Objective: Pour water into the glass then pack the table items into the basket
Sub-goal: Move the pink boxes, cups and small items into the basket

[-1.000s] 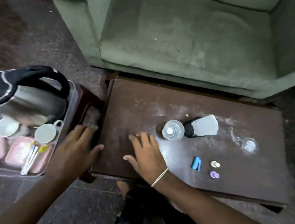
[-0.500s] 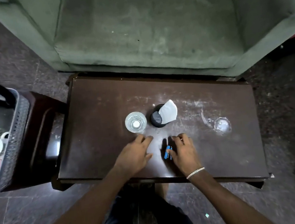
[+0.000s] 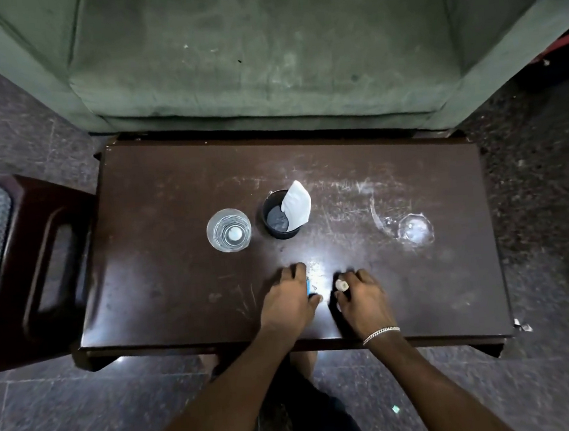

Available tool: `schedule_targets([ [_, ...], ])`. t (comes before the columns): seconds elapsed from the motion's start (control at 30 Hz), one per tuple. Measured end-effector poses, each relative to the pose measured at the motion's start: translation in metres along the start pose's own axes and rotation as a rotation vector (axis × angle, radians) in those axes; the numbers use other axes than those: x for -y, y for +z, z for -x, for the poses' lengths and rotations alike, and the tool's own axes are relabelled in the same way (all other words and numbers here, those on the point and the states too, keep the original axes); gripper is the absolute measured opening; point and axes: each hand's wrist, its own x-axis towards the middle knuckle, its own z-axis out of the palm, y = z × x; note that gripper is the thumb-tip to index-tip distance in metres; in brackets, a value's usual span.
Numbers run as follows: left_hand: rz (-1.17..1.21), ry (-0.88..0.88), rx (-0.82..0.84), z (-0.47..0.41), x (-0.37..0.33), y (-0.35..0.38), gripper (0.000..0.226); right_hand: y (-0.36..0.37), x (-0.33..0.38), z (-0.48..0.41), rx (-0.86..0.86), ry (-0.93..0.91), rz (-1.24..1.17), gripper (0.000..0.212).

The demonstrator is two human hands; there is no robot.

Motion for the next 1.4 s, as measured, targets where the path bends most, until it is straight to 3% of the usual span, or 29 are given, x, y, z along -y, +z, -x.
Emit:
schedule_targets([
  [0.1,0.004,-0.061,-0.039,-0.002,-0.006,0.006,0.067,0.0,-0.001,-0.002,-0.008,-0.005,0.003,0.02],
  [0.3,-0.014,-0.111,-0.026,-0.006,0.006,0.002,0.045,-0.004,0.004,-0.011,-0.005,-0.056,-0.017,0.023],
  [0.6,0.047,-0.118,-0.16,0.012,0.066,-0.043,0.037,-0.007,0.069,-0.018,-0.014,-0.157,-0.154,0.02],
  [1.03,0.127,-0.248,-0.406,0.084,0.194,-0.148,0.034,0.019,0.251,0.016,0.056,-0.435,-0.216,0.015],
  [1.4,0.142,-0.428,-0.617,0.165,0.354,-0.241,0.027,0.063,0.442,0.04,0.193,-0.687,-0.34,0.017],
])
